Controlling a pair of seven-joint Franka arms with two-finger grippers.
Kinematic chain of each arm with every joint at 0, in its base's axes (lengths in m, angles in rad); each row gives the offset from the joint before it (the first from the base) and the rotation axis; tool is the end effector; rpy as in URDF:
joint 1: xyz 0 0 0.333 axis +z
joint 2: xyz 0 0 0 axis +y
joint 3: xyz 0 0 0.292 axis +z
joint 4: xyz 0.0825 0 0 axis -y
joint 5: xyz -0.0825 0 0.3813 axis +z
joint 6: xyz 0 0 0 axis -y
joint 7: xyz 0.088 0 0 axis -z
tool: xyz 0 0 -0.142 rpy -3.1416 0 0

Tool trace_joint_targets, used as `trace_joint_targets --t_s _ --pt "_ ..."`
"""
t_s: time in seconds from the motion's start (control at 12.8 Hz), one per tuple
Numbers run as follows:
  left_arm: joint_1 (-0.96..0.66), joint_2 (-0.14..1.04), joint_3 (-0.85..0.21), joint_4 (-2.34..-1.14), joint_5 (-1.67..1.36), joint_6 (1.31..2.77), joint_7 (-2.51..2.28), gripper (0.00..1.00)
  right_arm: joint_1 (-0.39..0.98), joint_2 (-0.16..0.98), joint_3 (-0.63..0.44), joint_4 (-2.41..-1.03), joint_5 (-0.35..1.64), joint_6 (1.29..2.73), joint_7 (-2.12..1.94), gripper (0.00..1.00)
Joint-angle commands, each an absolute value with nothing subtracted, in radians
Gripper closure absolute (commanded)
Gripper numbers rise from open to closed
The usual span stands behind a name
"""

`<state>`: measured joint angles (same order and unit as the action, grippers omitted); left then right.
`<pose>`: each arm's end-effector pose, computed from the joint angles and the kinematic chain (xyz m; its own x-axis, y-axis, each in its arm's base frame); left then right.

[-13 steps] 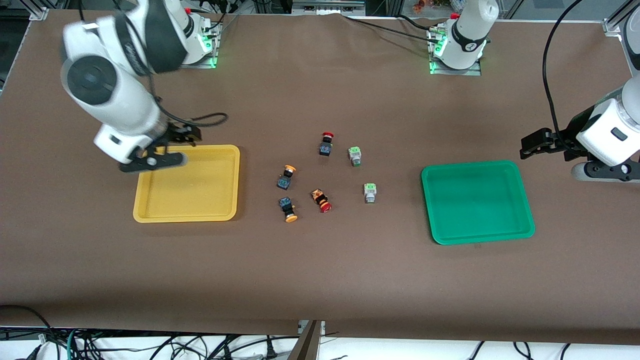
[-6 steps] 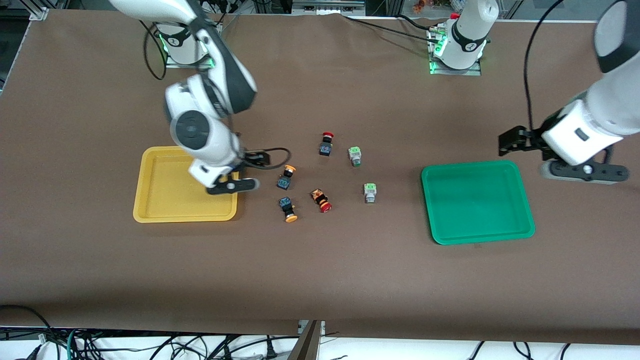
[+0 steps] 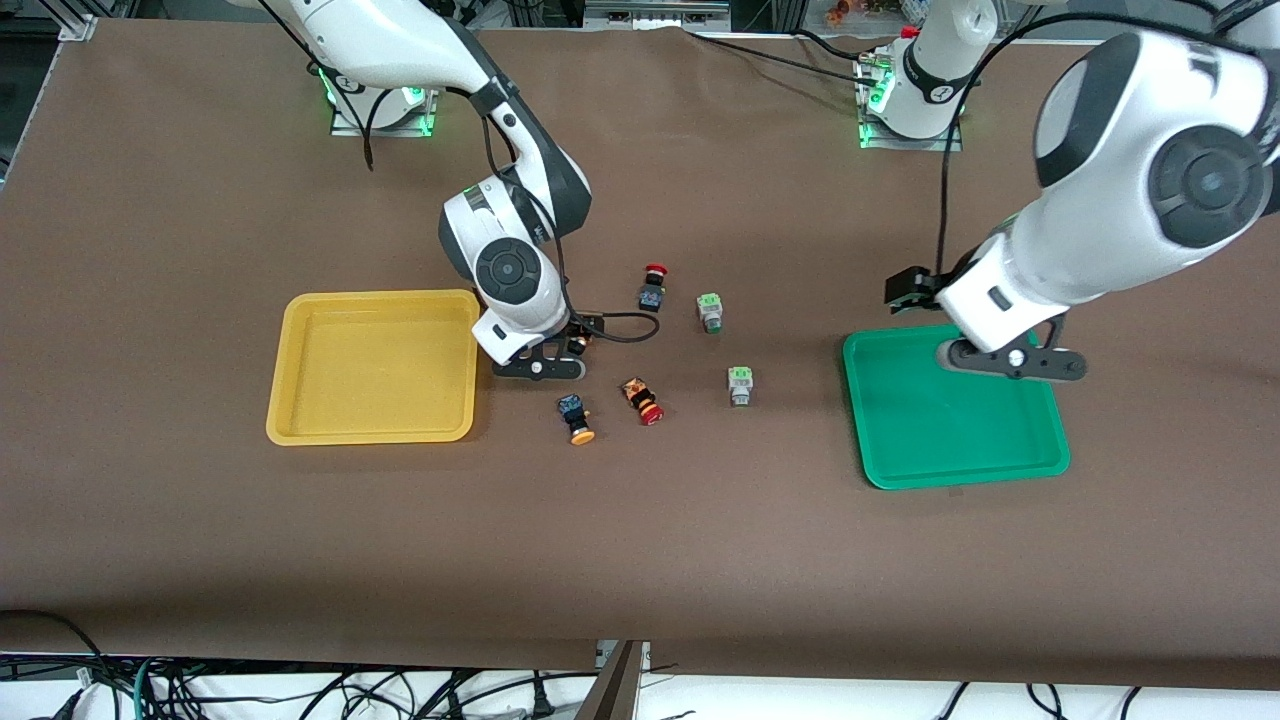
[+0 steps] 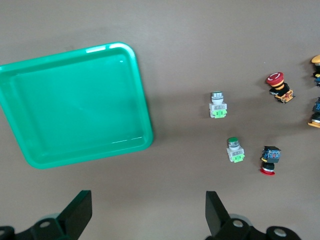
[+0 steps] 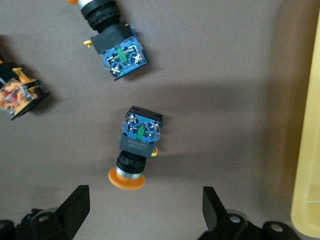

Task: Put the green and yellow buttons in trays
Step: 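Grasp the orange button with the right gripper while the left gripper descends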

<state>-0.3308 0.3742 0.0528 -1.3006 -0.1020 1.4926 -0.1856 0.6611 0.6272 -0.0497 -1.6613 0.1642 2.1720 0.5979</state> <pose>0.6024 -0.1926 0.4623 0.9766 -0.0957 -0.1925 -0.0882 -0.9950 0.0474 0.5259 0.3842 0.1819 0.9854 -0.0777 -0.1512 -0.0803 -0.9967 -0.0112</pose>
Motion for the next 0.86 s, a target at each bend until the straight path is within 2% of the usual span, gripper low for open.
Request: trace_joint_targets --t_s 0.0,0.16,0.31,0.39,0.55,0.7,0.78 --pt "-0.403 0.429 0.069 -1.278 -0.114 1.519 -0.253 0.00 0.661 0.670 -0.054 -1.651 0.222 2.223 0.624 0.01" --pt "-0.406 0.462 0.069 -1.278 -0.114 1.560 -0.255 0.00 0.661 0.699 -0.054 -1.651 0.238 2.261 0.624 0.01" --pt "-0.414 0.494 0.068 -1.285 -0.120 1.604 -0.255 0.00 0.661 0.712 -0.054 -1.651 0.279 2.279 0.621 0.09" --pt "-0.426 0.506 0.067 -1.285 -0.120 1.608 -0.255 0.00 0.660 0.712 -0.054 -1.651 0.279 2.278 0.611 0.21" --pt "-0.440 0.528 0.069 -1.301 -0.124 1.640 -0.258 0.00 0.652 0.709 -0.054 -1.651 0.281 2.270 0.603 0.55" --pt "-0.445 0.517 0.055 -1.403 -0.143 1.728 -0.285 0.00 0.640 0.698 -0.058 -1.651 0.281 2.234 0.559 0.84" --pt "-0.443 0.493 0.029 -1.481 -0.143 1.812 -0.325 0.00 0.626 0.674 -0.064 -1.649 0.281 2.173 0.522 0.95"
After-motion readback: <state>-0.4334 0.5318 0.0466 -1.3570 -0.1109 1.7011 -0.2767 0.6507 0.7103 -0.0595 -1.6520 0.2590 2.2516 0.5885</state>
